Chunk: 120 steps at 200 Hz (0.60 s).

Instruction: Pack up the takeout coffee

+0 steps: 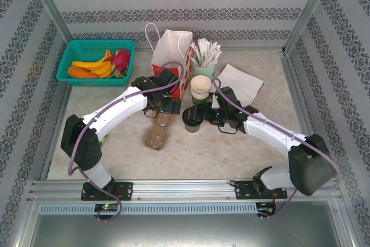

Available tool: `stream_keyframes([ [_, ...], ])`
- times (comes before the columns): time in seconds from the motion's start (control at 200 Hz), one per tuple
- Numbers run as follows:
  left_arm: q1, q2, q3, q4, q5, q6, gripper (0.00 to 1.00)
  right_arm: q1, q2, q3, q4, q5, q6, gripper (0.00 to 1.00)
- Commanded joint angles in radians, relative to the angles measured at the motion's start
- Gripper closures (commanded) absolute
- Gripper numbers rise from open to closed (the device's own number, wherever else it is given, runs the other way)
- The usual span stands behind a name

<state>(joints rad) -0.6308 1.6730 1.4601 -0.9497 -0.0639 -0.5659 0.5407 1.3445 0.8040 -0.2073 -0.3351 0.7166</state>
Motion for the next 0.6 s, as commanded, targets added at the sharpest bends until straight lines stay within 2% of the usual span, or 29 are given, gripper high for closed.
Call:
stream_keyframes([
  [0.0,0.018,0.027,-0.009,0.009,-0.027,-0.056,0.0,0.024,-0.019,0.033,-0.025,0.054,-0.04,0.02],
  [0.16,0.031,0.082,-0.016,0.027,0.029,-0.072,0.0,0.053,0.025,0.073,-0.053,0.064,-0.067,0.02],
  [0.365,0.046,0.094,-0.047,0.077,0.095,-0.066,0.0,0.093,0.078,0.136,-0.131,0.143,-0.117,0.02],
  [0.595,0.046,0.113,-0.057,0.081,0.117,-0.078,0.0,0.133,0.132,0.195,-0.196,0.211,-0.157,0.02],
])
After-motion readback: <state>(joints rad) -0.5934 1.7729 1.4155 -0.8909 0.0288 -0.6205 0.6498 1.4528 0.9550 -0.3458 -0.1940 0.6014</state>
